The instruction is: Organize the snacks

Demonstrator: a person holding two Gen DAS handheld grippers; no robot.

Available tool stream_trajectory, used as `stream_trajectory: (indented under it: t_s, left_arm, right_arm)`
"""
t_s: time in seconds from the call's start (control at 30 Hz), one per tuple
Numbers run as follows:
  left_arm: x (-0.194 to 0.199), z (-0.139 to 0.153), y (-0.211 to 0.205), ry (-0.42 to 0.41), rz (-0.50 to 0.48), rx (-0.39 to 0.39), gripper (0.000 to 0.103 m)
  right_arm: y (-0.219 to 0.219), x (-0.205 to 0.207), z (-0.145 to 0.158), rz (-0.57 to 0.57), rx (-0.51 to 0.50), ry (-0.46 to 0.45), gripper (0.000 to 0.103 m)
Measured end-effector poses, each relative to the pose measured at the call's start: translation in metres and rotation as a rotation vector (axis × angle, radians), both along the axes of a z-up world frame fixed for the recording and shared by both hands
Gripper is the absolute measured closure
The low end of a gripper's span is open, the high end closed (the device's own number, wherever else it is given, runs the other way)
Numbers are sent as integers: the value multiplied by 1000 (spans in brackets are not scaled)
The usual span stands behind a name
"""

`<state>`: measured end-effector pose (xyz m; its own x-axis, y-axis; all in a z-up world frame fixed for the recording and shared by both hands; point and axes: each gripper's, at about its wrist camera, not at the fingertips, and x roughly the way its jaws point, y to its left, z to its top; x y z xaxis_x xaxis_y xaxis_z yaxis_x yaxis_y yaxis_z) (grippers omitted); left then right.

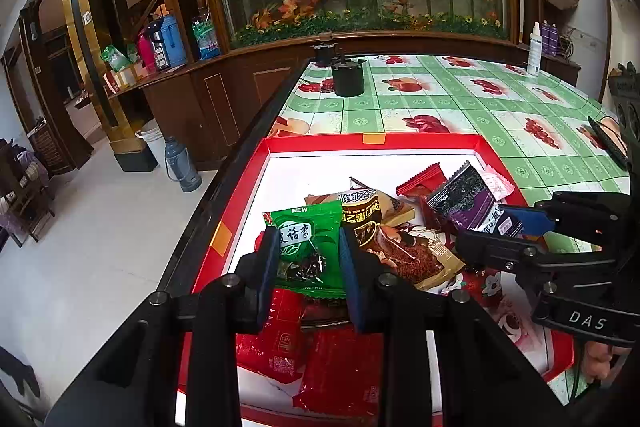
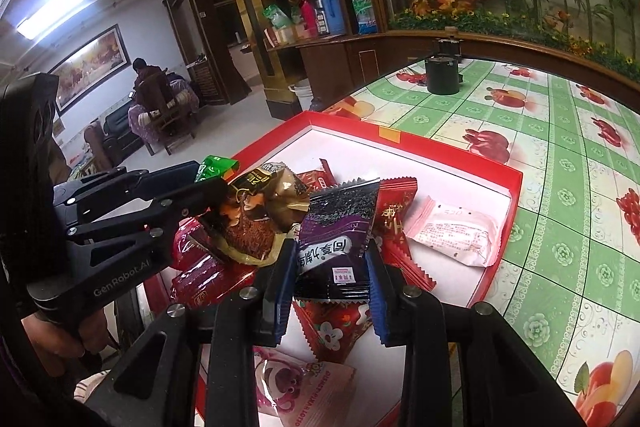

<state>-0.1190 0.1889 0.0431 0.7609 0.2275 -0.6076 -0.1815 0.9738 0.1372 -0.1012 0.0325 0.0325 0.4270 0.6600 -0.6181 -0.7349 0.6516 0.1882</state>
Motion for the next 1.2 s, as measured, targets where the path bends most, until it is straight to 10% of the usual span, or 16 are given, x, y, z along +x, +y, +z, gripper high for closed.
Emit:
stream_trajectory:
  t_s: [0.2,0.3,0.53,1.03,1.2]
  left_arm:
    - [0,-1,1,7,19,9,71]
    - [-1,-1,2,10,45,13,39]
    - [-4,-2,2,5,57,17,22]
    - [-23,10,-16,-29,169,152,20]
    - [-46,28,-11,-72,213,53,19]
  right_arm:
    - [1,-2,-1,7,-22,-1,69]
    - [2,-1,-1,-1,-32,-1,62]
    - [-1,-2,2,-23,-37,-21,49]
    - [-8,-2,8,-66,-31,-69,41]
    - [-16,-2,14,-107,-10,-93,41]
